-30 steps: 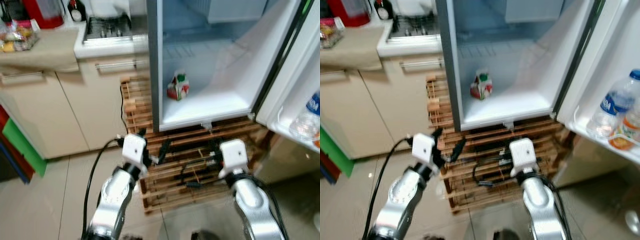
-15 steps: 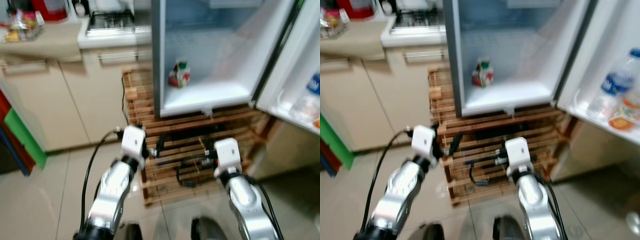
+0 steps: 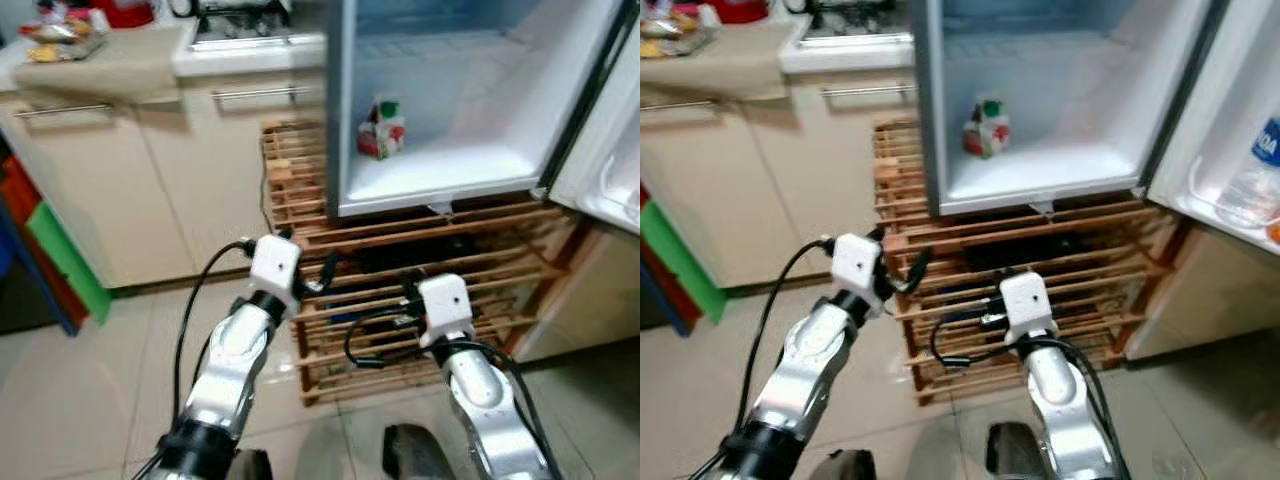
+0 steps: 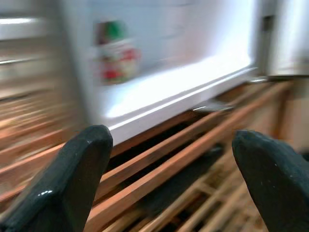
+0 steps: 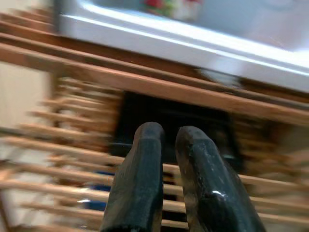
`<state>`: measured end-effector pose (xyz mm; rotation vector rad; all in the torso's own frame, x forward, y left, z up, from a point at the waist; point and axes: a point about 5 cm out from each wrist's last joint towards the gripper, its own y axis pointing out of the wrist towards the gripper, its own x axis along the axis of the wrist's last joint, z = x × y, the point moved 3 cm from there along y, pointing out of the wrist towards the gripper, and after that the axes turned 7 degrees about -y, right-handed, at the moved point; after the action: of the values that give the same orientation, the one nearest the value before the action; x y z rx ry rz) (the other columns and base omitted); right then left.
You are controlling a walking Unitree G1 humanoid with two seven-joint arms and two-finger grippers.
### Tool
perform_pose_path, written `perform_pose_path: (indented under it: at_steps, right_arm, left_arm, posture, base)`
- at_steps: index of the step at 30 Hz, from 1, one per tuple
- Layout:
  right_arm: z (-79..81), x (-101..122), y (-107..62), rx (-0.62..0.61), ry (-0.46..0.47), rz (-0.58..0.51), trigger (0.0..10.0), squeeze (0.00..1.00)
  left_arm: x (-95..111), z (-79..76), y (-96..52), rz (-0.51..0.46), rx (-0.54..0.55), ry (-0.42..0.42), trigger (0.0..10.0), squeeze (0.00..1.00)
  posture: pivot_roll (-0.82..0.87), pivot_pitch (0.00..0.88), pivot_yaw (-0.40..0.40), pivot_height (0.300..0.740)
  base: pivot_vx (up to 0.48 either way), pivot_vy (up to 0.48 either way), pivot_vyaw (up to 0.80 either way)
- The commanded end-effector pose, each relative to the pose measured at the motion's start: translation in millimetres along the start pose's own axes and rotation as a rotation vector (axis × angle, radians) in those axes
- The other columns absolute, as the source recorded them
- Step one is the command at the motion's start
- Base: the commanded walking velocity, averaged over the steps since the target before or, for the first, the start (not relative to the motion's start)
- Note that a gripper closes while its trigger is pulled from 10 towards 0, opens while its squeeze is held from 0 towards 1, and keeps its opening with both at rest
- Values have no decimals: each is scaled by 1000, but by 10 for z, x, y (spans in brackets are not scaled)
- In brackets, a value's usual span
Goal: Restocking fridge
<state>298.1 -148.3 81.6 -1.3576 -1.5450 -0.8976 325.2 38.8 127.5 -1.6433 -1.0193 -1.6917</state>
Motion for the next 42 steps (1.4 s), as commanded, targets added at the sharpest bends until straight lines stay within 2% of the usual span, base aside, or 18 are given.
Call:
perform_pose_path:
  at_steps: [1, 4, 9, 11, 12, 13, 17, 23, 26, 30, 32, 35, 37, 42]
  right_arm:
    - [71, 112, 40, 8, 12, -44, 10000, 0]
    - [58, 138, 27, 0, 19, -67, 10000, 0]
    - [15, 215, 11, -23, 4, -103, 10000, 0]
    - [-75, 400, 32, -68, -22, -168, 10000, 0]
    - [-75, 400, 32, -68, -22, -168, 10000, 0]
    - [-164, 553, 64, -114, -23, -211, 10000, 0]
    - [-206, 667, 137, -134, -2, -235, 10000, 0]
    - [-196, 727, 252, -116, 16, -232, 10000, 0]
    - [-189, 790, 293, -109, -4, -244, 10000, 0]
    - [-102, 916, 395, -69, -5, -268, 10000, 0]
    - [-39, 1049, 470, -46, 11, -308, 10000, 0]
    - [4, 1079, 513, -25, 0, -308, 10000, 0]
    - [31, 1146, 590, -18, 3, -318, 10000, 0]
    - [53, 1128, 628, -16, 20, -303, 10000, 0]
  left_arm:
    - [96, 64, -16, -25, -13, 52, 10000, 0]
    - [97, 42, -36, -16, -20, 50, 10000, 0]
    - [199, -34, -106, -62, -64, 45, 10000, 0]
    - [259, -77, -138, -86, -81, 29, 10000, 0]
    - [259, -77, -138, -86, -81, 29, 10000, 0]
    - [274, -80, -155, -92, -76, 6, 10000, 0]
    - [247, -41, -168, -79, -35, -35, 10000, 0]
    - [218, 20, -188, -63, 21, -76, 10000, 0]
    - [221, 28, -202, -61, 31, -79, 10000, 0]
    - [220, 82, -225, -56, 63, -96, 10000, 0]
    - [227, 107, -229, -52, 79, -82, 10000, 0]
    - [217, 132, -230, -42, 96, -70, 10000, 0]
    - [212, 189, -250, -21, 120, -34, 10000, 0]
    - [245, 194, -283, -27, 114, -13, 10000, 0]
  posture:
    - [-174, 0, 70, 608]
    - [-175, 0, 72, 608]
    - [-172, 0, 71, 608]
    - [-171, 0, 71, 608]
    - [-171, 0, 71, 608]
    - [-172, 0, 72, 608]
    - [-171, 0, 71, 608]
    - [-154, 0, 58, 608]
    - [-151, 0, 56, 608]
    - [-151, 0, 59, 608]
    - [-147, 0, 62, 608]
    - [-145, 0, 62, 612]
    - [-132, 0, 57, 612]
    - [-125, 0, 55, 612]
  base:
    - [461, 0, -675]
    - [0, 0, -679]
    - [0, 0, 0]
    - [0, -353, 0]
    - [0, -428, 0]
    - [0, -431, 0]
    - [0, -431, 0]
    - [0, -420, 458]
    - [0, -419, 544]
    - [65, -412, 508]
    - [289, -379, 488]
    - [111, -114, 446]
    - [0, 0, 0]
    - [0, 0, 0]
